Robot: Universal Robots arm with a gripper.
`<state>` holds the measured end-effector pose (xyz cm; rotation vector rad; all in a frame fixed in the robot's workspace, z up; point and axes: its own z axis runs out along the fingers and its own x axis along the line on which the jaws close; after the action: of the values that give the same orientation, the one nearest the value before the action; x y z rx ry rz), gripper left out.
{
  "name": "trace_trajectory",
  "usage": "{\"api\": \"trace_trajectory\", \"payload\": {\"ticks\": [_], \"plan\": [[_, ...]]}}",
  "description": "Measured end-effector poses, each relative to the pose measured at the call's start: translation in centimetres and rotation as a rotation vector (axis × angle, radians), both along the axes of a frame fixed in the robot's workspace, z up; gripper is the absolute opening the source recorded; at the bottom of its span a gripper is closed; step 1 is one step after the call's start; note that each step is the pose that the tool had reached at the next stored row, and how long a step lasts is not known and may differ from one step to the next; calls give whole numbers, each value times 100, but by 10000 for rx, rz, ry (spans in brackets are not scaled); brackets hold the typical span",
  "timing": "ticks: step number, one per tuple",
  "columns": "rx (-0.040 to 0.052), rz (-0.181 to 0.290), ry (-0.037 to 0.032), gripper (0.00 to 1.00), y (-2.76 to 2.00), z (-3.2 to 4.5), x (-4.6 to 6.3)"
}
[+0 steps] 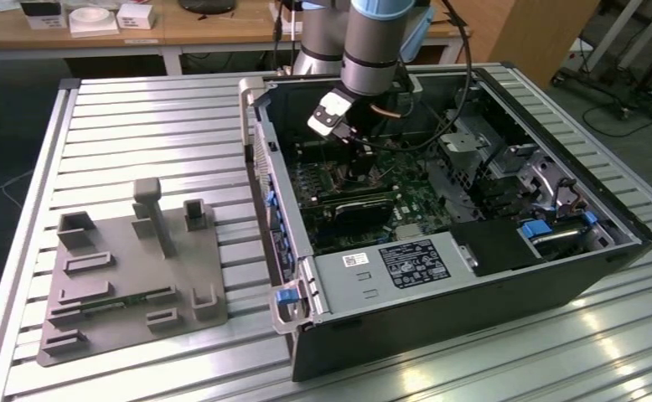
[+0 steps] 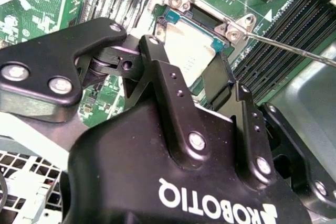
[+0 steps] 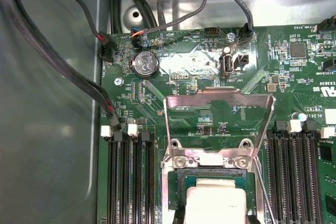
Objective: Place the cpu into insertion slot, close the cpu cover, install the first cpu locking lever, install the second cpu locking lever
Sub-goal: 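Place the cpu into insertion slot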
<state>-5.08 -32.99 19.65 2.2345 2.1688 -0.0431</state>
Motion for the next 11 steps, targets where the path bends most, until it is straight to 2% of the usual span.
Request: {"api": "trace_trajectory", "payload": {"ticks": [3,4,5,6,11], "plan": [[13,5,-10,54,2,-7,2],[12,5,-8,60,2,-6,2],[11,6,-7,60,2,-6,2],[9,6,-6,66,1,-5,1],[5,118,-3,66,-1,-4,5]]}}
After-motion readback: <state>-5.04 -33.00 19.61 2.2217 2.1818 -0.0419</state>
